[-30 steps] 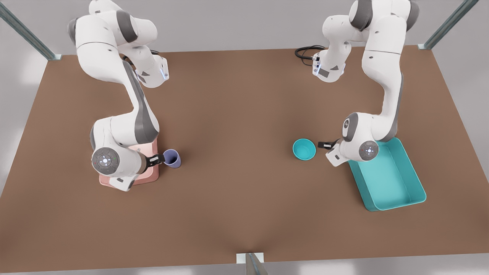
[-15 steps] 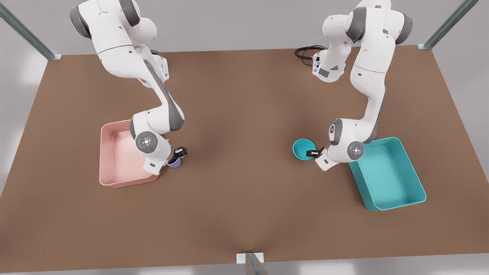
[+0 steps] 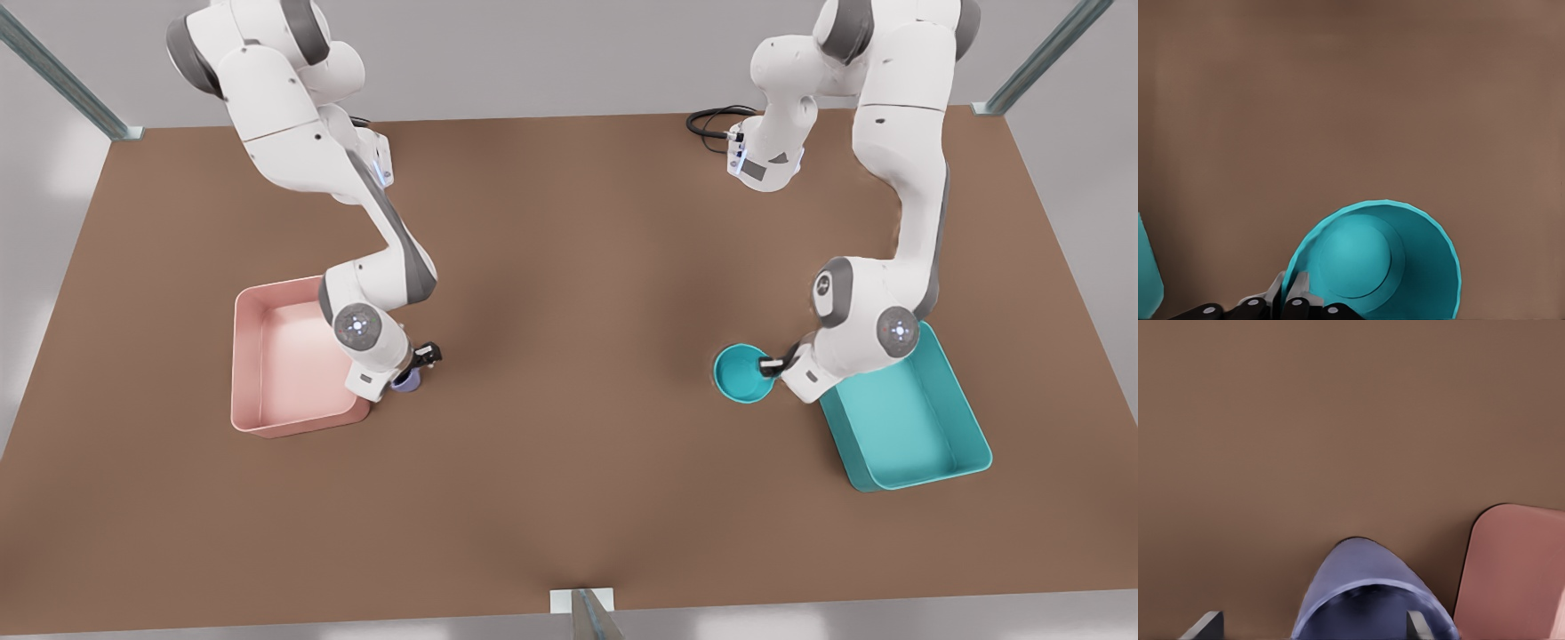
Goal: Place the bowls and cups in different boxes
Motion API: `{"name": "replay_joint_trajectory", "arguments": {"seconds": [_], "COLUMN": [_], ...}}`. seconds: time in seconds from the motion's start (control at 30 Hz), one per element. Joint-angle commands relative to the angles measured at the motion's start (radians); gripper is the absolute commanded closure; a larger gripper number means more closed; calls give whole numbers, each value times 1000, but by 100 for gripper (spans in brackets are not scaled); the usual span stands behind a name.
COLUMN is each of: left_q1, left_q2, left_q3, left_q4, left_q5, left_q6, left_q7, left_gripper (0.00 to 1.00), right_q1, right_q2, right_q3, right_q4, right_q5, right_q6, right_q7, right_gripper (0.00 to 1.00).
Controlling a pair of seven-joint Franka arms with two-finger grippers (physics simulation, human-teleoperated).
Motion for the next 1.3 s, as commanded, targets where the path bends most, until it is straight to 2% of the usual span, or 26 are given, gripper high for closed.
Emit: {"name": "replay_joint_trajectory", "arguments": {"seconds": [0.0, 0.07, 0.17, 0.3, 0.43, 0.47, 0.53, 0.6, 0.8, 0.83, 0.87, 0.93, 0.97, 1.07, 1.1, 1.13, 1.2, 1.27], "left_q1": [69, 152, 291, 321, 321, 321, 316, 308, 305, 304, 304, 281, 250, 97, 72, 72, 75, 78], "left_q2": [-13, 37, 171, 188, 226, 241, 266, 283, 314, 315, 314, 257, 185, -56, -42, -35, -41, -52], "left_q3": [10, 12, 12, 81, 89, 89, 84, 84, 84, 84, 84, 79, 79, 59, 58, 43, 21, 21], "left_q4": [106, 212, 378, 365, 289, 287, 270, 260, 253, 255, 256, 273, 296, 390, 541, 611, 614, 614], "left_q5": [35, 106, 137, 197, 191, 189, 186, 189, 197, 197, 195, 239, 338, 316, 306, 304, 304, 306], "left_q6": [-183, -183, -182, -174, -173, -170, -168, -138, -91, -91, -91, -117, -193, -482, -620, -706, -798, -881], "left_q7": [-4, 8, 245, 390, 383, 383, 381, 383, 387, 387, 387, 380, 297, -7, -39, -44, -39, -36], "left_gripper": [79, 79, 79, 79, 79, 79, 79, 79, 74, 48, 0, 0, 0, 0, 0, 0, 0, 0], "right_q1": [0, 0, 14, 12, 3, 3, 3, 2, 2, 0, -11, -98, -149, -273, -297, -313, -316, -316], "right_q2": [5, 4, 5, 21, 45, 48, 48, 50, 36, 25, 10, -81, -136, -220, -216, -202, -176, -140], "right_q3": [0, 0, 0, -2, -6, -6, -6, -5, -5, -5, -6, -6, -8, -11, -14, -14, -14, -14], "right_q4": [-4, -7, -10, -31, -31, -30, -28, -22, 71, 122, 186, 248, 248, 248, 228, 196, 157, 107], "right_q5": [0, 0, 0, -38, -52, -52, -65, -63, -62, -63, -60, -49, -49, -58, -65, -65, -65, -65], "right_q6": [19, 19, 17, 17, 17, 17, 17, 11, -24, -58, -110, -246, -342, -512, -524, -523, -487, -366], "right_q7": [39, 38, 38, 38, 36, 36, 32, 27, 23, 18, -19, -183, -272, -454, -477, -482, -481, -479], "right_gripper": [0, 0, 0, 0, 2, 9, 50, 79, 79, 79, 79, 79, 79, 79, 79, 79, 79, 79]}}
